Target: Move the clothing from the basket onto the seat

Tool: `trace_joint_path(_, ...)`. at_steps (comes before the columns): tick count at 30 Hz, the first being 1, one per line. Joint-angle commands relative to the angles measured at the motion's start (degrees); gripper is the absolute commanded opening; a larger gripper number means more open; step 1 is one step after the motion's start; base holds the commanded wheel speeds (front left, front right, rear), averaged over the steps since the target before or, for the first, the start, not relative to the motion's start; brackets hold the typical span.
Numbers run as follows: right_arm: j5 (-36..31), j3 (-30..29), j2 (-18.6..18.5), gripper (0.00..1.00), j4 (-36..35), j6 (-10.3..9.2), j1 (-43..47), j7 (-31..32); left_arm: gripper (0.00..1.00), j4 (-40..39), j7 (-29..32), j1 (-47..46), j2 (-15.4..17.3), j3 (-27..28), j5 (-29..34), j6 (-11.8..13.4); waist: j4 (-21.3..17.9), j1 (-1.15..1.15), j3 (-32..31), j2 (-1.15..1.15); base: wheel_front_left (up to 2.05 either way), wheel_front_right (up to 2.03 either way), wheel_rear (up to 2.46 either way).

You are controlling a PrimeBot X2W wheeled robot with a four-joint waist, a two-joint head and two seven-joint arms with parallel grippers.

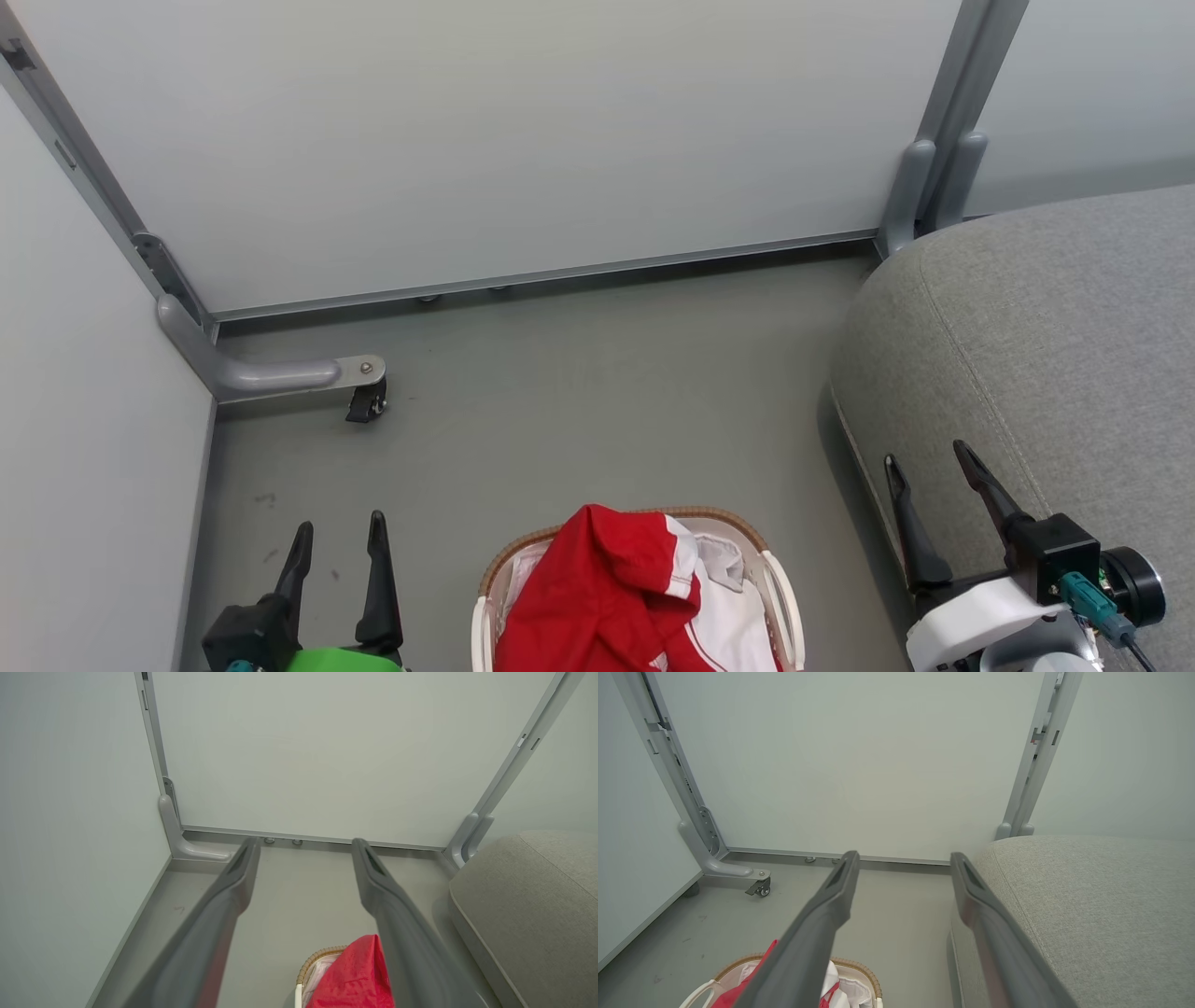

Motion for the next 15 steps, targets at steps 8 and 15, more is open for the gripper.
trace_joint_path(8,0.58,-0.22,-0.32,1.0,0.12,0.0,0.25,-0.29,1.0,0.57,-0.13,0.3,0.38,0.03,-0.13,-0.24,0.01,0.0,-0.03,0.0,0.0,0.0,0.0)
trace_joint_path(15,0.56,-0.02,-0.33,1.0,-0.03,0.0,0.23,-0.28,1.0,0.49,-0.13,0.33,0.38,0.03,-0.09,-0.32,0.02,0.0,0.0,0.0,0.0,0.0,0.0)
